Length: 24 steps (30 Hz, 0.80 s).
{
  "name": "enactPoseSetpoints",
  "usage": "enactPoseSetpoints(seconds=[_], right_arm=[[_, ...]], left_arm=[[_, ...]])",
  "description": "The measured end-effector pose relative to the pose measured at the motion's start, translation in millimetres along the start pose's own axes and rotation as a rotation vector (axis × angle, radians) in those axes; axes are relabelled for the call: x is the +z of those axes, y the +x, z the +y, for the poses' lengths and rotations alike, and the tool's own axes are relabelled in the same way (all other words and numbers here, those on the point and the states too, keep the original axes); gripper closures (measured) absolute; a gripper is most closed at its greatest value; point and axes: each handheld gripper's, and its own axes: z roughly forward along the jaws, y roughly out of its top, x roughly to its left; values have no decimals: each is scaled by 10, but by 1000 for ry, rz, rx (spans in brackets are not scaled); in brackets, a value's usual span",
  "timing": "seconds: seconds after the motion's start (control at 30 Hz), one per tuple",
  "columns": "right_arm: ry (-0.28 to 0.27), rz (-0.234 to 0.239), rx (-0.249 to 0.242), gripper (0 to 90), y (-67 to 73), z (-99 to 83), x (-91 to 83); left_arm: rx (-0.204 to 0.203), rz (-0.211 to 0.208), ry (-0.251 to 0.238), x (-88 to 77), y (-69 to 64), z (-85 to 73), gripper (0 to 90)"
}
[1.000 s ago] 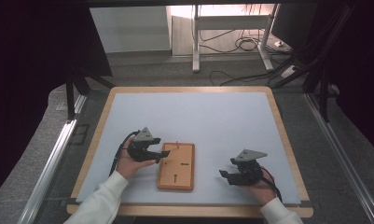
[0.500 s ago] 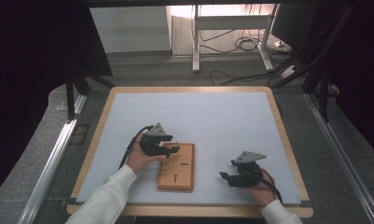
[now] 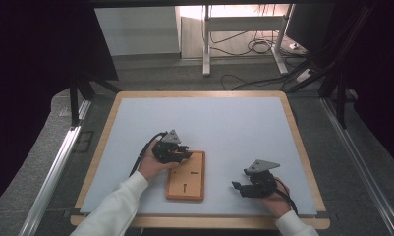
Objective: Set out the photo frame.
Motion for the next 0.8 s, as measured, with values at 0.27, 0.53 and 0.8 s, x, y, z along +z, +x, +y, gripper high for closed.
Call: enactPoseSetpoints(seconds=[0.27,0.53,0.8], right_arm=[[-8,7,-3,319,10,7,-1],[-5,11,-20,315,36,16,7],[-39,14,-30,310,63,45,-21]], left_arm=[[7,-19,3,21,12,20,841],[-26,-35,24,20,33,48,847],[-36,-62,38,24,71,67,846]])
